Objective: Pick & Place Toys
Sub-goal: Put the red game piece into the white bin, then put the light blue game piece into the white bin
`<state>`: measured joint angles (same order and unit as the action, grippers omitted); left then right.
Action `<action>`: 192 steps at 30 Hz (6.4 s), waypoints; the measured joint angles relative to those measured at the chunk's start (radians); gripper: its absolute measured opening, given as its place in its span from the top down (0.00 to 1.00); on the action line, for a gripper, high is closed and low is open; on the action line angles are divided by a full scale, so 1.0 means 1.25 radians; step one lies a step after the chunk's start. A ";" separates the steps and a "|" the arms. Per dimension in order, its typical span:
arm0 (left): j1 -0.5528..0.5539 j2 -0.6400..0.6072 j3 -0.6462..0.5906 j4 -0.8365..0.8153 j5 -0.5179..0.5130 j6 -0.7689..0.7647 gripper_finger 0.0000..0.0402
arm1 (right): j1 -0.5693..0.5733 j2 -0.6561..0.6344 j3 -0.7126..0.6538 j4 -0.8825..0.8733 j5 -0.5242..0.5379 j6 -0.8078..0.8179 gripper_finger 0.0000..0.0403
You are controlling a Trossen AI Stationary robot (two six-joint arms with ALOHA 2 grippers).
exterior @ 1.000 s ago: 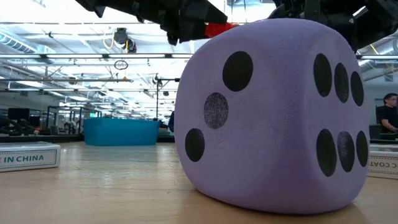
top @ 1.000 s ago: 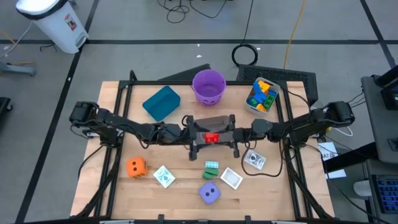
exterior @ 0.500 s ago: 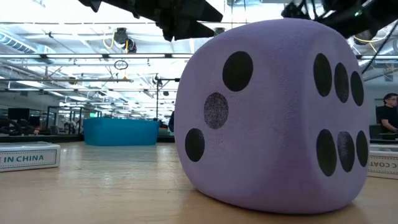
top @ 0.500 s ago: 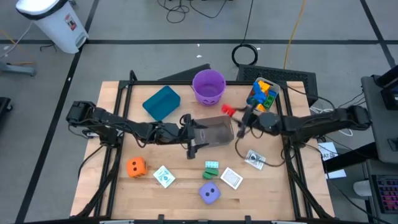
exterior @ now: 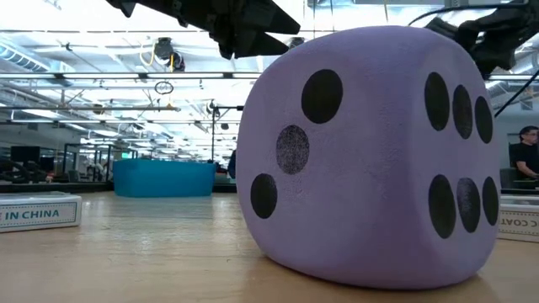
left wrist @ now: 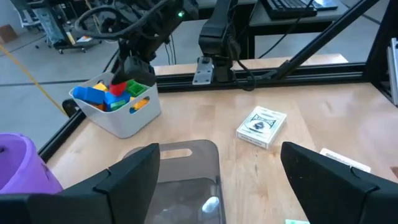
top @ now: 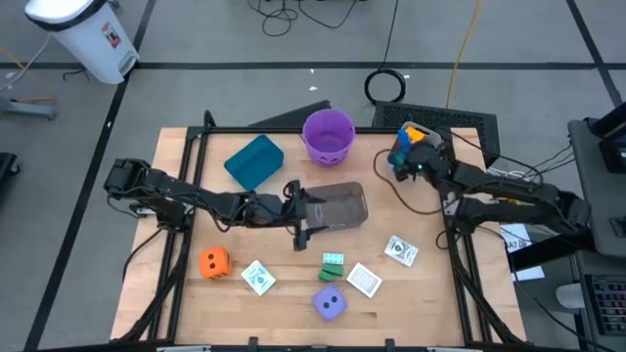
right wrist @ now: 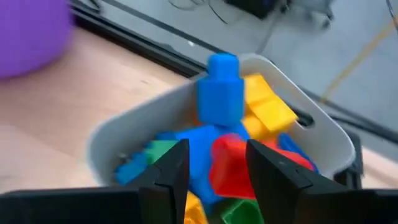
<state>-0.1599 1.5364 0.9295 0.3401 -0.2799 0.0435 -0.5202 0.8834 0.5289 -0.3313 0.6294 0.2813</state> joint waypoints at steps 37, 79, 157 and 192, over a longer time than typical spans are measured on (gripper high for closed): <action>-0.101 0.097 0.000 -0.088 0.257 -0.041 0.15 | 0.293 -0.028 -0.025 0.421 -0.443 -0.232 0.67; -0.055 0.300 -0.001 0.131 0.390 -0.024 0.15 | 0.745 0.344 -0.024 0.664 -0.421 -0.130 0.24; -0.094 -0.020 -0.001 -0.027 -0.008 -0.143 0.15 | 0.772 0.646 0.164 0.530 -0.359 -0.106 0.73; -0.093 -0.020 -0.001 -0.043 -0.008 -0.151 0.15 | 0.726 0.646 0.164 0.444 -0.258 -0.002 0.44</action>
<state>-0.2764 1.5116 0.9287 0.2859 -0.2905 -0.1455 0.3875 1.6909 0.7338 0.2239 0.3064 0.2787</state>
